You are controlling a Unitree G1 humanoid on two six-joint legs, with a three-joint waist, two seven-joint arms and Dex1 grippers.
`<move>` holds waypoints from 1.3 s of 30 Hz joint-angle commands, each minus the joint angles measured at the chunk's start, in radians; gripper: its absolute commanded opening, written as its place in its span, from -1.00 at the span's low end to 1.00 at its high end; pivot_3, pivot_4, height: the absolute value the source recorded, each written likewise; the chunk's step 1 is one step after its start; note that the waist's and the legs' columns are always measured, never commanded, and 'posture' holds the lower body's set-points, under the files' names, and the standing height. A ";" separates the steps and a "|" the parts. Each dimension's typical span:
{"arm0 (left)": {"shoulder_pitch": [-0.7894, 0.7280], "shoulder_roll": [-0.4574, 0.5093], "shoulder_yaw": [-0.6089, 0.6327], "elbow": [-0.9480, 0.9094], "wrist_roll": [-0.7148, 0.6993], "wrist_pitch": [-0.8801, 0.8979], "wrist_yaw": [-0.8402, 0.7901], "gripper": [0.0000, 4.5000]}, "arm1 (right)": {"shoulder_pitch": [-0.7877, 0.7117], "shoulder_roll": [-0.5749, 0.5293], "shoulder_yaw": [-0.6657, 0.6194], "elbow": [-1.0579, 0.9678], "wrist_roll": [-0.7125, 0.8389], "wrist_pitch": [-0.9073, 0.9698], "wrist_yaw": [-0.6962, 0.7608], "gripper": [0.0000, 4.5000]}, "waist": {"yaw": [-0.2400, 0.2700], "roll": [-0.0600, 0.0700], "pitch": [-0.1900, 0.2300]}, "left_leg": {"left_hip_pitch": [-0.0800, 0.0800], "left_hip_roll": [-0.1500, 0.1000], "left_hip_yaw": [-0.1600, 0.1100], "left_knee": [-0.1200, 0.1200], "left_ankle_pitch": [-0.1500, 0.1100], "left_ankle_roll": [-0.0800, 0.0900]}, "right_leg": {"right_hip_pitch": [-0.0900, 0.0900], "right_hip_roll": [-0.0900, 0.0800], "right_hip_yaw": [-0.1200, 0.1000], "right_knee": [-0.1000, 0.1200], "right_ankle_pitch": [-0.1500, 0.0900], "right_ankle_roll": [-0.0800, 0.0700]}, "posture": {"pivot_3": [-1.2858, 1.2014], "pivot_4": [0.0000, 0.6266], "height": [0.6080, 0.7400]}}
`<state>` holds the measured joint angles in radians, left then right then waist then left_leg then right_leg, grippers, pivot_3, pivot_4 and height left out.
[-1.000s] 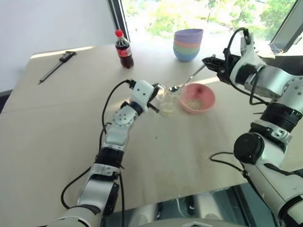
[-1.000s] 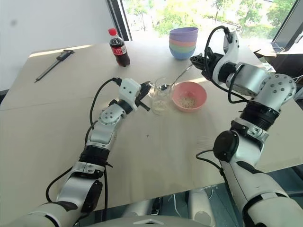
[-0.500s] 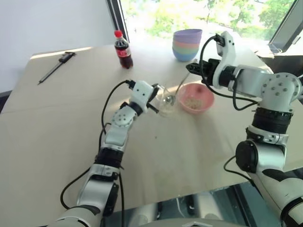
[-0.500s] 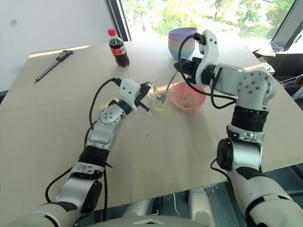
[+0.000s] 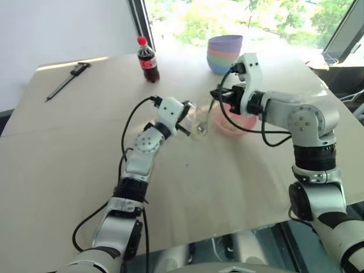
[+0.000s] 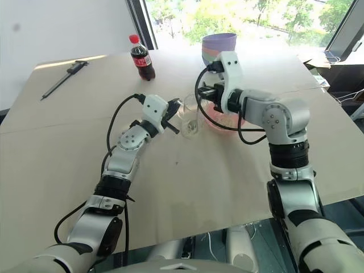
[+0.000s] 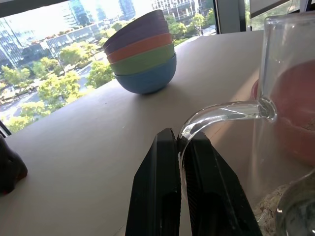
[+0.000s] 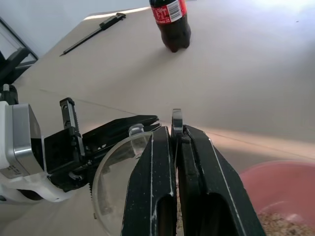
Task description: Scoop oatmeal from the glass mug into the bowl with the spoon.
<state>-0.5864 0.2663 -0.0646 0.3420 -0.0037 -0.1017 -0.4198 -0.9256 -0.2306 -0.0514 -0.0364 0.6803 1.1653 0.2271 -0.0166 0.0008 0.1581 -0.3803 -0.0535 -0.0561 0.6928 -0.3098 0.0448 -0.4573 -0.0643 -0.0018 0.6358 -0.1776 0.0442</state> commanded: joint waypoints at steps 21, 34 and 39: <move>-0.013 0.005 0.019 -0.014 -0.005 -0.016 -0.003 -0.97 | -0.149 0.049 -0.435 0.004 0.158 0.288 -0.188 -1.00 | 0.001 0.000 0.000 | -0.001 -0.001 -0.001 0.000 0.000 0.000 | 0.000 -0.001 -0.001 0.000 0.000 0.000 | 0.03 -0.52 1.00; -0.014 -0.001 0.020 -0.012 -0.007 -0.021 -0.010 -0.97 | -0.186 0.100 -0.611 0.047 0.187 0.354 -0.284 -1.00 | 0.003 0.000 0.000 | -0.001 -0.001 -0.001 0.000 0.000 0.000 | 0.000 -0.002 -0.001 0.001 0.000 0.000 | 0.03 -0.52 1.00; -0.002 -0.006 0.023 -0.018 -0.010 -0.021 -0.008 -0.97 | -0.204 0.093 -0.694 0.087 0.199 0.379 -0.298 -1.00 | 0.003 0.000 0.000 | -0.001 -0.001 -0.001 0.000 0.000 0.000 | 0.000 -0.002 -0.001 0.001 0.000 0.000 | 0.03 -0.52 1.00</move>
<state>-0.5870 0.2616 -0.0491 0.3470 -0.0038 -0.1020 -0.4298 -1.0902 -0.1304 -0.7129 0.0590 0.8539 1.5352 -0.0705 -0.0139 0.0009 0.1581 -0.3813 -0.0546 -0.0573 0.6932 -0.3098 0.0448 -0.4573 -0.0662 -0.0026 0.6366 -0.1776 0.0442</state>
